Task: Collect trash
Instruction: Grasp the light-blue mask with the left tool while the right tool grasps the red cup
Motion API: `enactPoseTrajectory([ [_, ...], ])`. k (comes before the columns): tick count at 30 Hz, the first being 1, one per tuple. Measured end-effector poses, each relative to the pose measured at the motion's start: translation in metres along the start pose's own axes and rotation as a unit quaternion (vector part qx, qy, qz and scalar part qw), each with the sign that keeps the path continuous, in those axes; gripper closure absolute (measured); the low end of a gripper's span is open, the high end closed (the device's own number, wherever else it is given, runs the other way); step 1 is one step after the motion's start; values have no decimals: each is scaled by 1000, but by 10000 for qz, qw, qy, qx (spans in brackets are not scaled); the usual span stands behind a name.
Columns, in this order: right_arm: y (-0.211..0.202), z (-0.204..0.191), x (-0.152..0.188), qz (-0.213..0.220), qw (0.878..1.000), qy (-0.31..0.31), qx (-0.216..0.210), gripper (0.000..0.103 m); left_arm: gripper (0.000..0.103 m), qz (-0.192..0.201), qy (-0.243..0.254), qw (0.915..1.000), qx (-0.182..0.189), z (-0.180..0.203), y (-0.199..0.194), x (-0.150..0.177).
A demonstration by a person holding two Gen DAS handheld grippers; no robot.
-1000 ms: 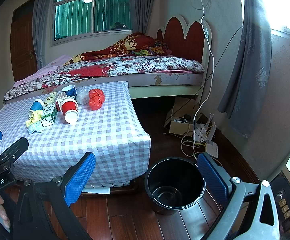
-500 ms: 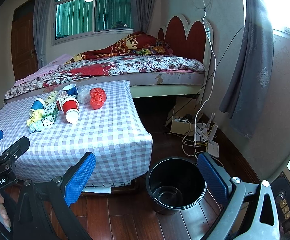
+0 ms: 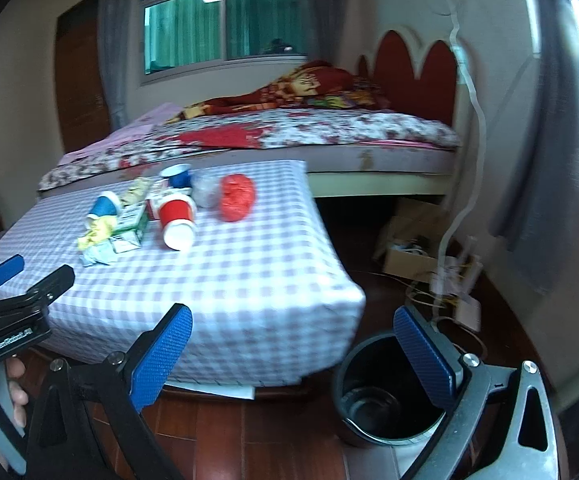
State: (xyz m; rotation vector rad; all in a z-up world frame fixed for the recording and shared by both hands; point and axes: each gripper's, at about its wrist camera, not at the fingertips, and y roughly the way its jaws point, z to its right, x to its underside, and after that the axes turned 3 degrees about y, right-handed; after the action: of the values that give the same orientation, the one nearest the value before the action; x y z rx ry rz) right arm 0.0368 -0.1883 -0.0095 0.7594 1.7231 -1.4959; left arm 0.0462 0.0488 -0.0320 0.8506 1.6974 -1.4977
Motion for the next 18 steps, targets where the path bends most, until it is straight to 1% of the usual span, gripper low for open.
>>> enactPoseTrajectory([
  [2,17,-14,-7,-15,9996,-105,-245,5,1,-97,-78,9999,-56,-15,14,0],
  [4,36,-25,-13,-64,9988,-195,-454,12,1,-206,-143,9994,-248,-34,31,0],
  [6,57,-40,-20,-162,9975,-266,-642,15,1,-265,-231,9986,-388,-51,49,1],
  [7,68,-49,-23,-186,9966,-333,-728,16,1,-357,-296,9979,-445,-61,60,1],
  [9,88,-66,-28,-225,9951,-473,-845,16,1,-469,-482,9968,-442,-78,80,2],
  [11,112,-84,-32,-321,9930,-593,-965,16,6,-606,-663,9952,-389,-92,100,3],
  [12,124,-92,-35,-384,9922,-634,-1004,18,11,-651,-715,9946,-381,-98,112,3],
  [15,158,-111,-42,-584,9896,-751,-1077,24,18,-856,-773,9927,-346,-106,140,3],
  [18,186,-129,-48,-715,9877,-905,-1052,25,19,-915,-889,9915,-239,-111,154,3],
])
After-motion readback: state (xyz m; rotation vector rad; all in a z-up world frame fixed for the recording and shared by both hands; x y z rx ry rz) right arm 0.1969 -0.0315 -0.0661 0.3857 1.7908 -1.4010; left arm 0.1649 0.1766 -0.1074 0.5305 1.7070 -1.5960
